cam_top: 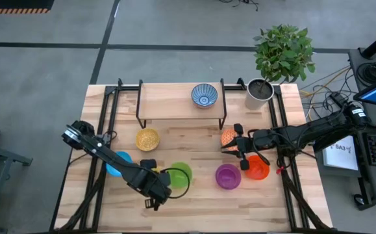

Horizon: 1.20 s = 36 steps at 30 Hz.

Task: Place and stack bowls onto a shelf
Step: Put the yellow bowl on the shelf

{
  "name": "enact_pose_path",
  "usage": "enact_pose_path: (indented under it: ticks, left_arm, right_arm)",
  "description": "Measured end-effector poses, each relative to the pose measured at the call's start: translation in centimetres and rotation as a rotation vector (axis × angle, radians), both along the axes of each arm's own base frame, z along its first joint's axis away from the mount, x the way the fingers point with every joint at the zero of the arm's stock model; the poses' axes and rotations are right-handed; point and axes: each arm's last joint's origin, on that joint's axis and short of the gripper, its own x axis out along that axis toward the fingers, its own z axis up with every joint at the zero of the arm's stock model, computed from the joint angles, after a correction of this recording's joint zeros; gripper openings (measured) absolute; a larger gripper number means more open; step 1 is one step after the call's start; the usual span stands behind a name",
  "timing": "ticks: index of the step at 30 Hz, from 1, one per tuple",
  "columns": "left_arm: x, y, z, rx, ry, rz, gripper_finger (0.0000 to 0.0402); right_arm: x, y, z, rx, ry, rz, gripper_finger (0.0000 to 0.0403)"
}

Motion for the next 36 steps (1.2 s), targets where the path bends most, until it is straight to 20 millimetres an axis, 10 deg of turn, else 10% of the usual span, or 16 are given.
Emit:
enact_pose_path:
  ticks: [9,18,25,36]
  left_arm:
    - [-1.8,0.4,-5.1,-0.084,0.093,-0.040,0.0198]
    - [-2.3,0.6,-6.6,-0.089,0.082,-0.021,0.0139]
    - [-2.4,0.4,-6.6,-0.092,0.079,-0.013,0.0018]
    - [-1.6,-1.5,-1.4,-0.093,0.079,-0.082,0.0000]
  right_arm:
    - [0.0,0.0,-0.1,-0.001,0.004,0.000,0.0068]
    - [0.0,0.0,-0.2,-0.003,0.004,-0.003,0.0068]
    - [0.0,0.0,-0.2,-0.003,0.004,-0.003,0.0068]
    - [0.0,0.0,-0.2,-0.002,0.004,-0.004,0.0068]
